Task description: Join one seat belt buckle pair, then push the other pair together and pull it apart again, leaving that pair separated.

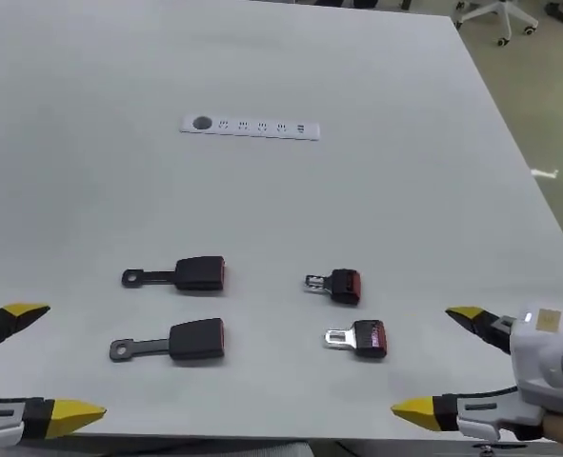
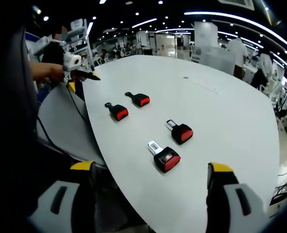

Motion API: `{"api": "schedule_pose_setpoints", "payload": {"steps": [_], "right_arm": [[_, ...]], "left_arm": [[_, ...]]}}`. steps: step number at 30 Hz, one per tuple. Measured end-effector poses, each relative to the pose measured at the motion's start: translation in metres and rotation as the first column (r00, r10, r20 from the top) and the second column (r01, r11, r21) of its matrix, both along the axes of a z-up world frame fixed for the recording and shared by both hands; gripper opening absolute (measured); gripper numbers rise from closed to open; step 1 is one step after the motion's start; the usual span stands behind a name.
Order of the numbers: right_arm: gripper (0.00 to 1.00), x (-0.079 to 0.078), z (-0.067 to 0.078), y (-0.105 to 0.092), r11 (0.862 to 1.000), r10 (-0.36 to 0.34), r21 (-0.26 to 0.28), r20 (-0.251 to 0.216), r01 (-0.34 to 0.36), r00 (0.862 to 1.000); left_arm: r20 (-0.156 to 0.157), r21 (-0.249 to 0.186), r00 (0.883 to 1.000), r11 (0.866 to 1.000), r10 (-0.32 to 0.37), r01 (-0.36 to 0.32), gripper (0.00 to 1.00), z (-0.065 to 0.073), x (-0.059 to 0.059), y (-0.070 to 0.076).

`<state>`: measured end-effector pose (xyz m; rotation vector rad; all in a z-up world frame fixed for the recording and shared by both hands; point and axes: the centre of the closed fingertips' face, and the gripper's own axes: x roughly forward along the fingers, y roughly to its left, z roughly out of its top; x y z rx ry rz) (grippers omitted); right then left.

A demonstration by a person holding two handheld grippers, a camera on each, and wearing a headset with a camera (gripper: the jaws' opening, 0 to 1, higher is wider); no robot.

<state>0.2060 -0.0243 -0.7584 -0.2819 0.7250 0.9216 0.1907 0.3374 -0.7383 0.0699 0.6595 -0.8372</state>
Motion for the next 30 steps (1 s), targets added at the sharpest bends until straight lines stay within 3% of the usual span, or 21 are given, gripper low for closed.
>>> {"api": "schedule_pose_setpoints", "payload": {"steps": [2,4,7,11,16,18,21,23,25,30], "right_arm": [[0.97,0.001,-0.002,-0.002,1.000,-0.013,-0.006,-0.009,0.013,1.000],[0.96,-0.001,-0.005,-0.003,1.000,-0.008,-0.021,-0.018,0.007,1.000],[0.93,-0.003,-0.015,-0.008,0.998,-0.011,-0.062,-0.041,0.009,0.999],[0.92,-0.005,-0.015,-0.007,0.998,-0.014,-0.059,-0.046,0.011,0.999],[0.91,-0.004,-0.016,-0.007,0.998,-0.015,-0.067,-0.036,0.013,0.999],[0.91,-0.002,-0.019,-0.008,0.997,-0.057,-0.048,-0.047,0.055,0.997],[0.89,0.001,-0.015,-0.005,0.997,-0.063,-0.042,-0.030,0.062,0.998],[0.81,0.008,-0.008,-0.007,0.995,-0.029,-0.093,0.037,0.033,0.999],[0.82,0.010,-0.005,-0.004,0.995,-0.020,-0.099,0.046,0.024,0.999],[0.82,0.014,-0.004,-0.003,0.994,-0.003,-0.110,0.043,0.007,0.999]], "left_arm": [[-0.006,0.006,1.000,1.000,-0.007,0.007,1.00,-0.001,-0.001,-0.002],[0.022,0.057,1.000,0.998,0.008,-0.009,1.00,-0.004,0.004,0.005],[-0.006,0.054,1.000,0.998,0.025,-0.025,1.00,-0.008,0.003,0.007],[-0.027,0.077,0.999,0.997,-0.021,0.023,1.00,-0.014,-0.007,0.000],[-0.030,0.088,0.999,0.996,-0.027,0.029,1.00,-0.017,-0.008,-0.001],[-0.027,0.099,0.999,0.995,-0.024,0.026,1.00,-0.021,-0.007,-0.001],[-0.028,0.122,0.999,0.992,-0.020,0.023,1.00,-0.025,-0.007,0.001],[-0.032,0.136,0.999,0.990,-0.016,0.021,1.00,-0.026,-0.007,0.003],[-0.059,0.149,0.998,0.989,-0.011,0.020,0.95,-0.027,-0.008,0.004],[-0.030,0.157,0.999,0.987,-0.030,0.034,0.92,-0.018,-0.001,0.001]]}}
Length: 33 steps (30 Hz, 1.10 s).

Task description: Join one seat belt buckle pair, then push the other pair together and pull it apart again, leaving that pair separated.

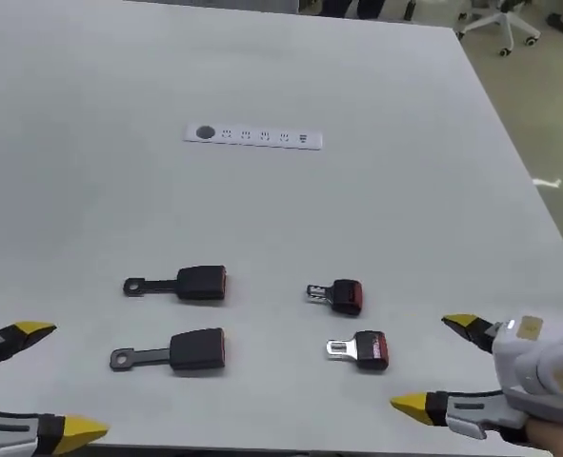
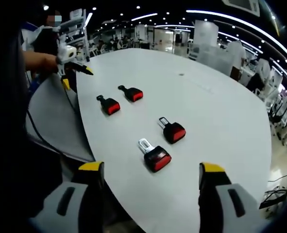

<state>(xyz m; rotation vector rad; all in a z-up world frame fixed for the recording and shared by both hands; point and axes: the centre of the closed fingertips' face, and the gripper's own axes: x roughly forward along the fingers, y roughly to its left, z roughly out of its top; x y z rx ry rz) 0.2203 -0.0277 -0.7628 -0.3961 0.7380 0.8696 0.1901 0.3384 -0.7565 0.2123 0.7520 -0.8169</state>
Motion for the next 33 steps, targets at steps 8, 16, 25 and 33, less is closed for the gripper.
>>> {"api": "schedule_pose_setpoints", "payload": {"steps": [8,16,25,33], "right_arm": [[0.65,0.003,0.006,0.006,0.996,0.076,-0.047,0.024,-0.075,0.997],[0.56,0.009,-0.004,0.021,0.973,0.210,-0.102,0.022,-0.206,0.978],[0.49,0.020,-0.022,0.040,0.936,0.324,-0.149,0.002,-0.320,0.946],[0.41,0.029,-0.049,0.048,0.903,0.389,-0.180,-0.041,-0.390,0.920]], "left_arm": [[0.056,0.033,0.997,0.999,-0.045,0.043,0.76,0.008,0.017,-0.020],[0.060,0.132,0.969,0.964,-0.239,0.230,0.70,-0.011,0.024,-0.053],[0.051,0.191,0.932,0.919,-0.359,0.344,0.51,-0.031,0.042,-0.082],[0.004,0.216,0.909,0.888,-0.417,0.406,0.46,-0.052,0.057,-0.095]]}}
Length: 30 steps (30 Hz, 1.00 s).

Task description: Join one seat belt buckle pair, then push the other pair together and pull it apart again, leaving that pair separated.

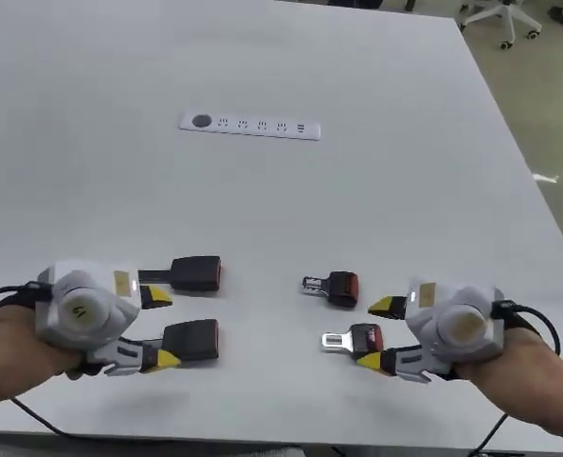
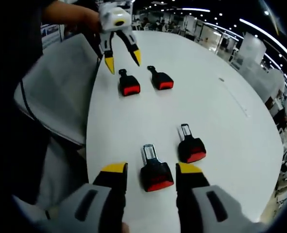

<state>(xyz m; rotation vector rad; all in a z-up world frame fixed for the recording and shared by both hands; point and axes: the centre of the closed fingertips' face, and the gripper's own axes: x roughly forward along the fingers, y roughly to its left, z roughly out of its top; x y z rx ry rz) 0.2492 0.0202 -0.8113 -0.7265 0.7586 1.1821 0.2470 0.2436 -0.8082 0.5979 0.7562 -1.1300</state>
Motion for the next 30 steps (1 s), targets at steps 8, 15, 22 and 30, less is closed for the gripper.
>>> {"api": "schedule_pose_setpoints", "payload": {"steps": [8,15,22,30], "right_arm": [[0.38,0.007,-0.024,-0.011,0.997,0.036,-0.061,-0.049,-0.039,0.998],[0.35,0.006,-0.042,-0.015,0.990,0.075,-0.114,-0.081,-0.084,0.994],[0.33,0.011,-0.048,-0.015,0.982,0.112,-0.143,-0.097,-0.125,0.989],[0.32,0.012,-0.048,-0.012,0.975,0.133,-0.165,-0.114,-0.151,0.985]], "left_arm": [[-0.026,0.043,0.997,0.996,-0.076,0.078,0.41,-0.018,0.000,-0.005],[-0.058,0.082,0.992,0.990,-0.110,0.115,0.36,-0.034,-0.003,-0.008],[-0.042,0.119,0.986,0.979,-0.160,0.164,0.33,-0.043,0.002,-0.009],[-0.021,0.181,0.962,0.945,-0.273,0.272,0.32,-0.046,-0.002,-0.012]]}}
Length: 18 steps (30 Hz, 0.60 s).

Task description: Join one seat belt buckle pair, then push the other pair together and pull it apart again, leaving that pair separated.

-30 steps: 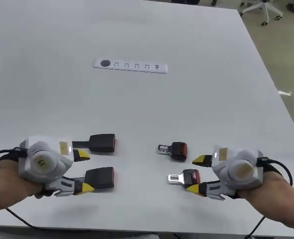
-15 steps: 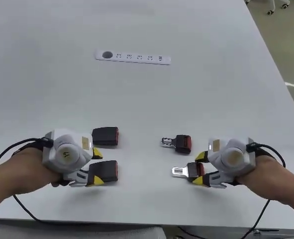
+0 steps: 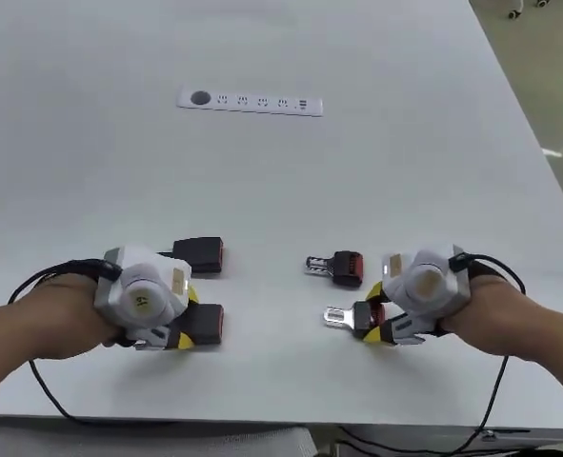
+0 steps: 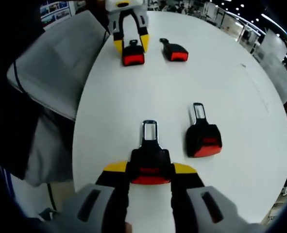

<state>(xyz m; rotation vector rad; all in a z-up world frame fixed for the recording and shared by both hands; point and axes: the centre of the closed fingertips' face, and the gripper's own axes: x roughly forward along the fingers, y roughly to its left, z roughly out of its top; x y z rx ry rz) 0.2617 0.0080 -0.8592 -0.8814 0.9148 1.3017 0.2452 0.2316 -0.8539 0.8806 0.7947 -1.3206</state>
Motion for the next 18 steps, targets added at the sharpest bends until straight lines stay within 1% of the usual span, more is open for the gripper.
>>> {"api": "schedule_pose_setpoints", "payload": {"steps": [6,9,11,13,16,18], "right_arm": [[0.33,-0.004,0.000,0.004,1.000,0.015,-0.012,0.018,-0.015,1.000],[0.33,-0.006,0.000,0.009,1.000,0.014,-0.008,0.014,-0.014,1.000],[0.33,-0.006,0.000,0.015,1.000,0.013,-0.005,0.010,-0.013,1.000],[0.33,-0.006,0.001,0.020,1.000,0.009,-0.003,0.009,-0.009,1.000],[0.33,-0.009,0.001,0.030,1.000,0.015,-0.006,0.003,-0.015,1.000],[0.33,-0.011,0.001,0.035,1.000,0.025,-0.007,-0.002,-0.025,1.000]], "left_arm": [[-0.005,0.005,1.000,1.000,0.003,-0.003,0.33,-0.002,0.000,0.000],[0.007,0.022,1.000,1.000,0.000,0.000,0.33,-0.005,0.000,0.000],[0.019,0.043,1.000,0.999,-0.013,0.012,0.34,-0.008,-0.001,0.002],[0.008,0.034,1.000,0.999,-0.003,0.003,0.34,-0.006,0.000,0.001],[0.007,0.039,1.000,0.999,-0.023,0.022,0.34,-0.006,-0.002,0.002],[0.005,0.038,1.000,0.999,-0.023,0.022,0.34,-0.006,-0.003,0.002]]}}
